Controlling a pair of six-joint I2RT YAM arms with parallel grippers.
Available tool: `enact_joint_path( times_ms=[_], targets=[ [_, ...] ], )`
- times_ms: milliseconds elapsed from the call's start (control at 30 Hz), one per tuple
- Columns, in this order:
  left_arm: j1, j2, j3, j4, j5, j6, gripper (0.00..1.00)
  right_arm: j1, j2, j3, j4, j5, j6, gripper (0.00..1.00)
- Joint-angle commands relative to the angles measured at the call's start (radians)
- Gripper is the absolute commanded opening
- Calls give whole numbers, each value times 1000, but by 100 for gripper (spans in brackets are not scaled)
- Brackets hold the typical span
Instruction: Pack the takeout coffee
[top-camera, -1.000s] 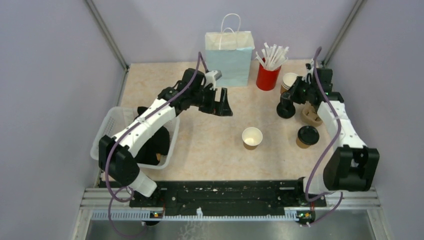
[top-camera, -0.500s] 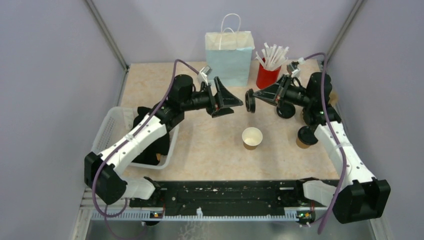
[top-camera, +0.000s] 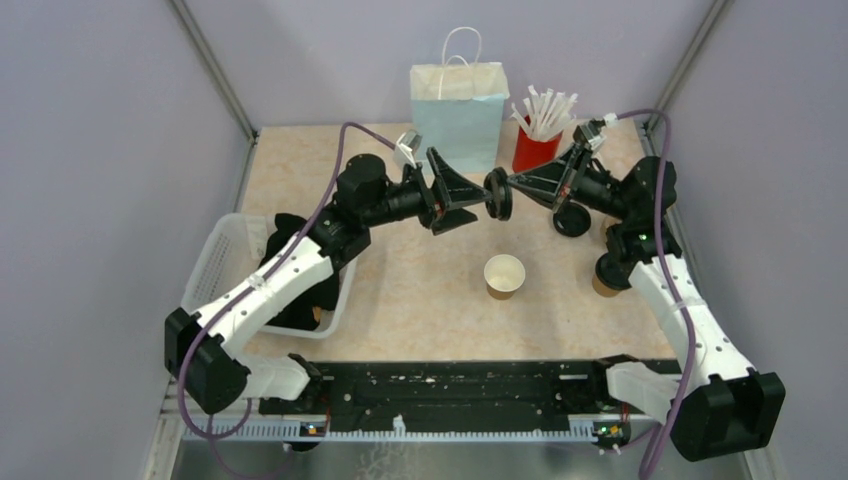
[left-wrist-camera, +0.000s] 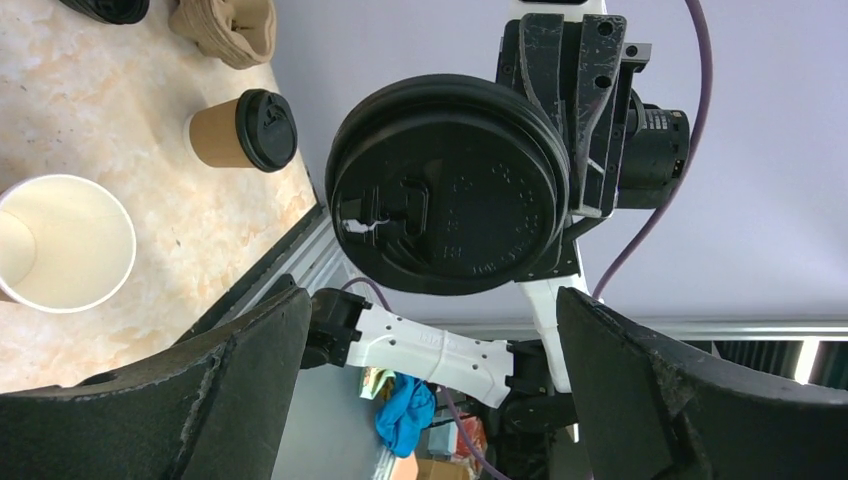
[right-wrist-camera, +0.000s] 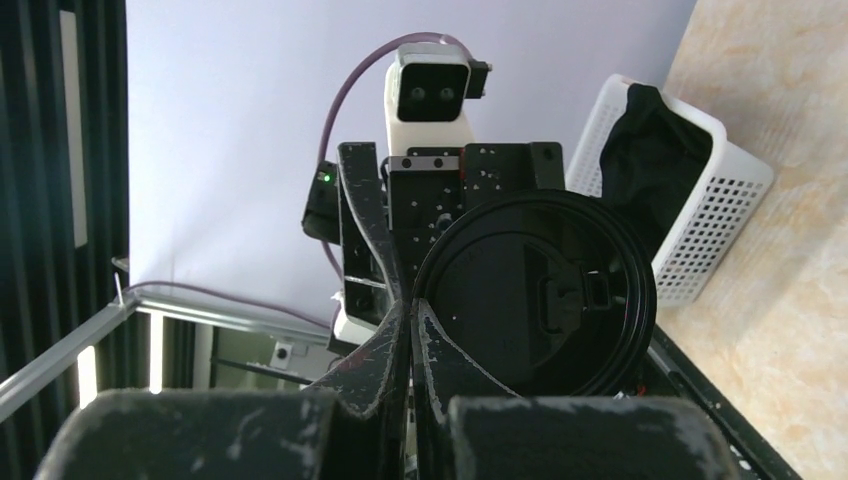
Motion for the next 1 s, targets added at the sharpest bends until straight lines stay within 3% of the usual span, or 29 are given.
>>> enact_joint_path(
  times_ms=[0, 700, 967],
  targets=[
    [-17, 27, 23, 93, -13, -21, 98, 15, -31, -10, 68, -5, 52, 0],
    [-29, 77, 36, 241, 8, -52, 98, 18, -62, -47, 61, 25, 51, 0],
    [-31, 33, 29, 85, -48, 1, 98, 18, -63, -19, 28, 42, 28, 0]
  ],
)
